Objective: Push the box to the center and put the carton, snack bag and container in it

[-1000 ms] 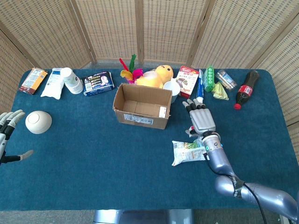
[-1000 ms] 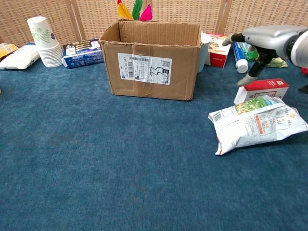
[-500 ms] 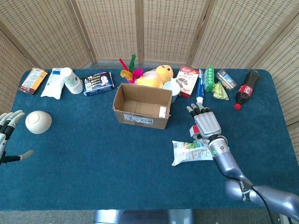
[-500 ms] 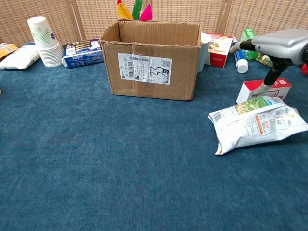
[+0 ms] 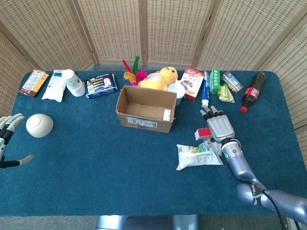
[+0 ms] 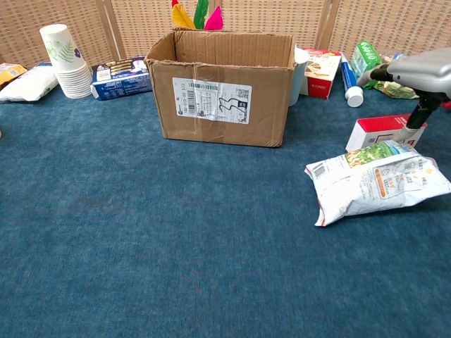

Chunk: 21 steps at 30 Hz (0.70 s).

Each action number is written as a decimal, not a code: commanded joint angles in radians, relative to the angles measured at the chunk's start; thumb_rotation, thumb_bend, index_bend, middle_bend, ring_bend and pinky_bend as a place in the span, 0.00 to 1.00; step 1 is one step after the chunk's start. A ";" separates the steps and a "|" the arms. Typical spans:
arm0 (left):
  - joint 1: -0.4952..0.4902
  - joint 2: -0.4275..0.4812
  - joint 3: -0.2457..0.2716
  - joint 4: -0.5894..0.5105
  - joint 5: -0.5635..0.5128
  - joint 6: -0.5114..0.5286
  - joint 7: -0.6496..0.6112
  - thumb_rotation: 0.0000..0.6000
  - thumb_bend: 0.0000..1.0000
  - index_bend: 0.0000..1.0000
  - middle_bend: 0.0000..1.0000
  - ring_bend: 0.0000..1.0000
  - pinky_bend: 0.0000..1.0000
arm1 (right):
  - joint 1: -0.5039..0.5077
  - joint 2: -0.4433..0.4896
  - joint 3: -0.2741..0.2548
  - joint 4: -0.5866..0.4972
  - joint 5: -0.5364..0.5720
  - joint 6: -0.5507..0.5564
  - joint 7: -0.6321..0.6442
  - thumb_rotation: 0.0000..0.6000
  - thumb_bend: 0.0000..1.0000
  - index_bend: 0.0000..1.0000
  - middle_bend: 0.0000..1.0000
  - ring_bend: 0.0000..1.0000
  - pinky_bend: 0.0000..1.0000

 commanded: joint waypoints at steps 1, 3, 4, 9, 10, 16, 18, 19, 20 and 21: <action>0.000 0.000 -0.001 0.001 -0.003 -0.003 -0.001 1.00 0.16 0.00 0.00 0.00 0.05 | 0.010 -0.036 -0.020 0.083 0.019 -0.017 -0.020 1.00 0.25 0.11 0.05 0.07 0.23; -0.001 0.000 -0.002 0.001 -0.003 -0.007 -0.003 1.00 0.16 0.00 0.00 0.00 0.05 | 0.011 -0.050 -0.025 0.117 0.025 -0.027 -0.016 1.00 0.26 0.14 0.10 0.10 0.26; -0.002 0.000 -0.003 0.001 -0.002 -0.009 -0.003 1.00 0.16 0.00 0.00 0.00 0.05 | 0.010 -0.058 -0.029 0.135 0.026 -0.033 -0.012 1.00 0.27 0.17 0.12 0.12 0.29; -0.004 -0.002 -0.001 -0.001 0.004 -0.014 0.004 1.00 0.16 0.00 0.00 0.00 0.06 | 0.002 -0.096 -0.044 0.217 -0.023 -0.040 0.042 1.00 0.42 0.41 0.42 0.38 0.57; -0.004 -0.002 -0.001 -0.001 0.004 -0.015 0.005 1.00 0.16 0.00 0.00 0.00 0.06 | -0.001 -0.101 -0.046 0.229 -0.038 -0.038 0.059 1.00 0.44 0.46 0.46 0.41 0.62; -0.005 -0.005 -0.003 -0.006 -0.001 -0.023 0.015 1.00 0.16 0.00 0.00 0.00 0.06 | -0.021 -0.122 -0.060 0.292 -0.166 -0.018 0.207 1.00 0.52 0.60 0.60 0.56 0.77; -0.006 -0.006 -0.004 -0.007 -0.001 -0.025 0.019 1.00 0.16 0.00 0.00 0.00 0.06 | -0.030 -0.117 -0.060 0.296 -0.212 0.005 0.261 1.00 0.52 0.60 0.61 0.56 0.77; -0.006 -0.006 -0.004 -0.007 -0.001 -0.026 0.019 1.00 0.16 0.00 0.00 0.00 0.06 | -0.034 -0.113 -0.060 0.293 -0.224 0.013 0.277 1.00 0.52 0.60 0.61 0.56 0.77; -0.007 -0.006 -0.004 -0.007 -0.002 -0.028 0.018 1.00 0.16 0.00 0.00 0.00 0.06 | -0.039 -0.103 -0.058 0.284 -0.244 0.028 0.301 1.00 0.53 0.61 0.61 0.56 0.77; -0.007 -0.006 -0.004 -0.006 -0.003 -0.029 0.017 1.00 0.16 0.00 0.00 0.00 0.06 | -0.044 -0.091 -0.057 0.272 -0.263 0.044 0.321 1.00 0.53 0.61 0.61 0.56 0.77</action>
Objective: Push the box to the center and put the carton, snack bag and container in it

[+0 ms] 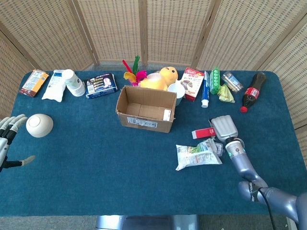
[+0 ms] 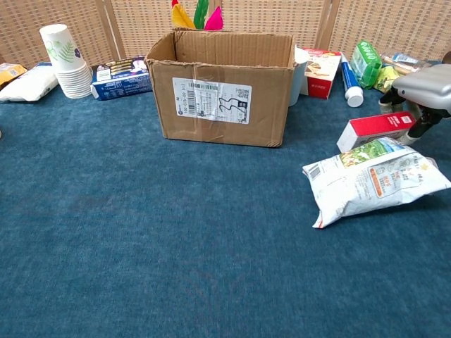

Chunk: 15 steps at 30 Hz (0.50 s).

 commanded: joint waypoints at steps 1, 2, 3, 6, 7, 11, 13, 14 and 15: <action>0.000 0.001 -0.001 0.001 -0.002 -0.001 -0.002 1.00 0.16 0.00 0.00 0.00 0.06 | -0.023 0.031 0.000 -0.020 -0.073 0.054 0.077 1.00 0.53 0.61 0.61 0.56 0.77; 0.000 0.001 -0.001 0.001 -0.002 -0.001 -0.005 1.00 0.16 0.00 0.00 0.00 0.06 | -0.029 0.049 0.002 -0.038 -0.089 0.069 0.096 1.00 0.53 0.61 0.61 0.56 0.77; 0.001 0.002 -0.001 0.001 -0.001 -0.001 -0.007 1.00 0.16 0.00 0.00 0.00 0.06 | -0.034 0.061 0.003 -0.051 -0.098 0.079 0.108 1.00 0.53 0.61 0.61 0.56 0.77; 0.003 0.004 -0.001 0.003 0.002 0.003 -0.013 1.00 0.16 0.00 0.00 0.00 0.07 | -0.050 0.113 0.009 -0.106 -0.130 0.115 0.145 1.00 0.53 0.61 0.61 0.56 0.77; 0.003 0.005 -0.001 0.003 0.004 0.003 -0.015 1.00 0.16 0.00 0.00 0.00 0.06 | -0.056 0.133 0.011 -0.127 -0.141 0.126 0.156 1.00 0.53 0.61 0.61 0.56 0.77; 0.006 0.008 0.000 0.004 0.009 0.007 -0.025 1.00 0.16 0.00 0.00 0.00 0.07 | -0.075 0.205 0.030 -0.204 -0.174 0.179 0.194 1.00 0.53 0.61 0.61 0.56 0.77; 0.009 0.010 0.000 0.007 0.009 0.010 -0.031 1.00 0.16 0.00 0.00 0.00 0.07 | -0.085 0.249 0.043 -0.250 -0.189 0.205 0.213 1.00 0.53 0.61 0.61 0.56 0.77; 0.009 0.010 0.000 0.008 0.009 0.011 -0.033 1.00 0.16 0.00 0.00 0.00 0.07 | -0.087 0.263 0.049 -0.266 -0.192 0.214 0.219 1.00 0.53 0.61 0.61 0.56 0.77; 0.010 0.011 0.000 0.009 0.009 0.011 -0.035 1.00 0.16 0.00 0.00 0.00 0.07 | -0.090 0.285 0.059 -0.289 -0.198 0.227 0.227 1.00 0.53 0.61 0.61 0.56 0.77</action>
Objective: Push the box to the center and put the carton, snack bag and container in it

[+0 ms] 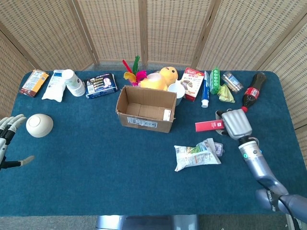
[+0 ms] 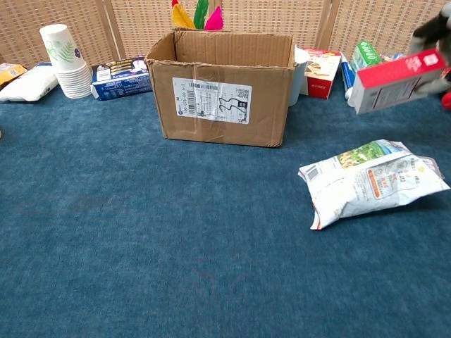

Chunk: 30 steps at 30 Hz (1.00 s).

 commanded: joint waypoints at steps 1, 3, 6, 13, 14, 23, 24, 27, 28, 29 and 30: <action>0.001 0.001 0.000 0.002 0.001 0.000 -0.005 1.00 0.16 0.00 0.00 0.00 0.07 | -0.018 0.070 0.033 -0.077 -0.027 0.046 0.034 1.00 0.53 0.61 0.61 0.56 0.77; 0.002 0.002 0.000 0.003 0.000 0.000 -0.007 1.00 0.16 0.00 0.00 0.00 0.07 | -0.018 0.110 0.058 -0.127 -0.031 0.064 0.040 1.00 0.53 0.61 0.61 0.56 0.77; 0.003 0.004 -0.002 0.003 0.002 0.004 -0.014 1.00 0.16 0.00 0.00 0.00 0.07 | -0.005 0.156 0.101 -0.199 -0.020 0.073 0.027 1.00 0.53 0.62 0.61 0.56 0.77; 0.009 0.005 0.000 0.005 0.009 0.012 -0.021 1.00 0.16 0.00 0.00 0.00 0.07 | 0.095 0.213 0.211 -0.347 0.095 -0.005 -0.112 1.00 0.53 0.62 0.61 0.56 0.78; 0.008 0.006 0.001 0.007 0.009 0.010 -0.021 1.00 0.16 0.00 0.00 0.00 0.07 | 0.120 0.212 0.233 -0.374 0.128 -0.016 -0.148 1.00 0.53 0.62 0.61 0.56 0.78; 0.008 0.006 0.002 0.017 0.015 0.007 -0.040 1.00 0.16 0.00 0.00 0.00 0.07 | 0.341 0.064 0.304 -0.452 0.466 -0.014 -0.515 1.00 0.56 0.62 0.61 0.56 0.78; 0.006 0.007 0.005 0.018 0.019 0.002 -0.043 1.00 0.16 0.00 0.00 0.00 0.07 | 0.368 0.027 0.305 -0.443 0.508 0.005 -0.553 1.00 0.56 0.62 0.61 0.56 0.78; 0.006 0.005 0.004 0.022 0.016 0.000 -0.044 1.00 0.16 0.00 0.00 0.00 0.07 | 0.426 -0.068 0.301 -0.403 0.586 0.066 -0.638 1.00 0.57 0.62 0.61 0.56 0.78; 0.006 0.004 0.003 0.023 0.014 -0.001 -0.044 1.00 0.16 0.00 0.00 0.00 0.07 | 0.438 -0.091 0.297 -0.388 0.593 0.083 -0.658 1.00 0.57 0.62 0.61 0.56 0.78; 0.007 0.004 0.003 0.025 0.010 -0.001 -0.040 1.00 0.16 0.00 0.00 0.00 0.07 | 0.452 -0.125 0.295 -0.369 0.605 0.108 -0.673 1.00 0.57 0.62 0.61 0.56 0.78; 0.007 0.003 0.002 0.026 0.006 -0.002 -0.038 1.00 0.16 0.00 0.00 0.00 0.07 | 0.462 -0.159 0.296 -0.351 0.618 0.132 -0.680 1.00 0.57 0.61 0.61 0.56 0.78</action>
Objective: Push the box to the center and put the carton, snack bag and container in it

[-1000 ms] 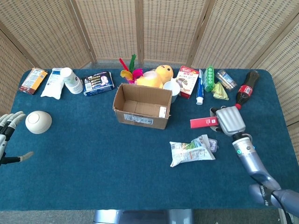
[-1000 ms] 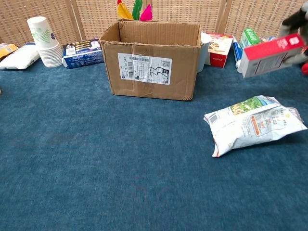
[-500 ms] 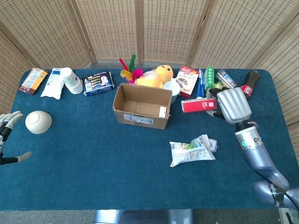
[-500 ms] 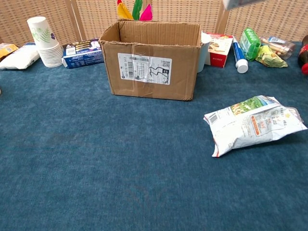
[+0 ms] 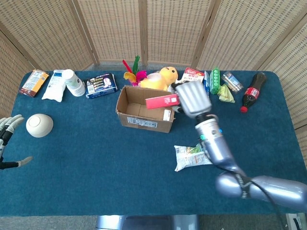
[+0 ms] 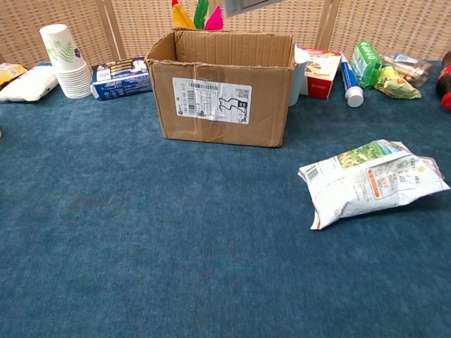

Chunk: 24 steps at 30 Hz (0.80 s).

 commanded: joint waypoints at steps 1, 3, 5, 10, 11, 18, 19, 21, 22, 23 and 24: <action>0.002 -0.001 -0.001 0.002 -0.007 -0.001 0.002 1.00 0.16 0.00 0.00 0.00 0.07 | 0.081 -0.147 0.006 0.072 0.077 0.104 -0.085 1.00 0.57 0.61 0.61 0.56 0.78; 0.002 0.000 -0.002 0.005 -0.010 -0.003 -0.002 1.00 0.16 0.00 0.00 0.00 0.07 | 0.093 -0.205 -0.001 0.112 0.095 0.138 -0.096 1.00 0.55 0.60 0.60 0.56 0.77; 0.002 -0.001 -0.002 0.007 -0.011 -0.004 -0.003 1.00 0.16 0.00 0.00 0.00 0.07 | 0.099 -0.245 -0.010 0.142 0.106 0.154 -0.101 1.00 0.45 0.42 0.51 0.47 0.71; 0.004 -0.001 -0.003 0.016 -0.016 -0.005 -0.010 1.00 0.16 0.00 0.00 0.00 0.07 | 0.094 -0.268 -0.014 0.152 0.181 0.113 -0.100 1.00 0.07 0.00 0.02 0.05 0.37; 0.004 0.000 -0.004 0.018 -0.019 -0.005 -0.011 1.00 0.16 0.00 0.00 0.00 0.07 | 0.091 -0.255 -0.005 0.140 0.195 0.099 -0.095 1.00 0.05 0.00 0.00 0.02 0.34; 0.006 0.000 -0.005 0.017 -0.014 0.001 -0.015 1.00 0.16 0.00 0.00 0.00 0.07 | 0.057 -0.161 0.017 0.078 0.177 0.088 -0.055 1.00 0.04 0.00 0.00 0.00 0.30; 0.007 0.000 -0.004 0.016 -0.013 0.001 -0.015 1.00 0.16 0.00 0.00 0.00 0.07 | 0.046 -0.138 0.017 0.059 0.169 0.084 -0.044 1.00 0.04 0.00 0.00 0.00 0.30; 0.008 0.000 -0.004 0.015 -0.012 0.004 -0.015 1.00 0.16 0.00 0.00 0.00 0.07 | 0.024 -0.095 0.013 0.021 0.140 0.075 -0.020 1.00 0.03 0.00 0.00 0.00 0.30; 0.008 0.000 -0.004 0.016 -0.011 0.004 -0.014 1.00 0.16 0.00 0.00 0.00 0.07 | 0.011 -0.073 0.010 0.003 0.121 0.071 -0.004 1.00 0.03 0.00 0.00 0.00 0.30; 0.010 0.000 -0.004 0.015 -0.010 0.006 -0.014 1.00 0.16 0.00 0.00 0.00 0.07 | -0.012 -0.040 0.003 -0.026 0.089 0.065 0.023 1.00 0.03 0.00 0.00 0.00 0.29; 0.011 0.001 -0.004 0.015 -0.010 0.008 -0.014 1.00 0.16 0.00 0.00 0.00 0.07 | -0.039 -0.003 -0.008 -0.055 0.051 0.056 0.054 1.00 0.03 0.00 0.00 0.00 0.29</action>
